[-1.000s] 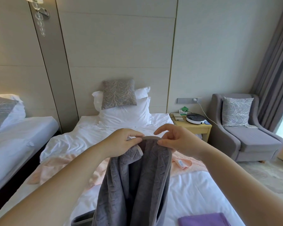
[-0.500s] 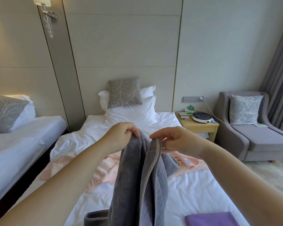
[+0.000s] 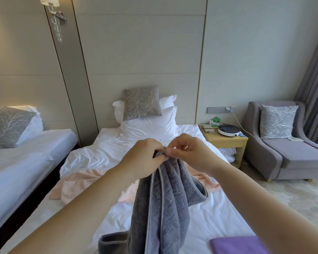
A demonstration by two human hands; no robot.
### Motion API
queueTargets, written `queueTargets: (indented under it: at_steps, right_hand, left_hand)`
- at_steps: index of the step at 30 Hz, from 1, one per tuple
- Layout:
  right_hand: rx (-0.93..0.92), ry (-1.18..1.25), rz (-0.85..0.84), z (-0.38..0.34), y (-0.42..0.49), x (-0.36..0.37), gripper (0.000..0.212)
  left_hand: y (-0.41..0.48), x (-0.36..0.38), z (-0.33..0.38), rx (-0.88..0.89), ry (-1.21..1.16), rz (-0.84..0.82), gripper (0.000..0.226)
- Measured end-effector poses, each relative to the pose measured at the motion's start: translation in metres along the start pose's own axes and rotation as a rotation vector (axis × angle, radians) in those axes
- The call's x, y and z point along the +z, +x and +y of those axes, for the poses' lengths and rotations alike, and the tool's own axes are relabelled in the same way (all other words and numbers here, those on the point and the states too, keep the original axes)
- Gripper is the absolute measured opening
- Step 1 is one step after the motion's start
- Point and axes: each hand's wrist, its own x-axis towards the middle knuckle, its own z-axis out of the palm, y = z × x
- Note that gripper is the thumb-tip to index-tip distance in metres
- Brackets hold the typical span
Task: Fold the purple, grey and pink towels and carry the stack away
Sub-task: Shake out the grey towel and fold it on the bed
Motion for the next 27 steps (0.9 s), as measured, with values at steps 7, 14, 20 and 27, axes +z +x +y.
queueTargets:
  at_steps: [7,14,20,27]
  right_hand:
    - [0.126,-0.265,-0.264,0.04,-0.014,0.002,0.017]
    - [-0.017,-1.009,-0.43,0.063,-0.021,-0.009,0.028]
    - [-0.316,-1.45,-0.246,0.04,0.003,-0.061,0.029]
    - [-0.316,-1.458,-0.066,-0.002,0.035,-0.094,0.049]
  left_hand:
    - [0.02,-0.053,-0.019,-0.047,-0.07,0.162,0.017]
    - [0.025,-0.082,-0.054,-0.224,-0.036,0.335,0.023]
    - [0.01,-0.086,-0.096,-0.342,0.085,0.158,0.02]
    - [0.015,-0.114,-0.107,-0.342,0.183,0.106,0.017]
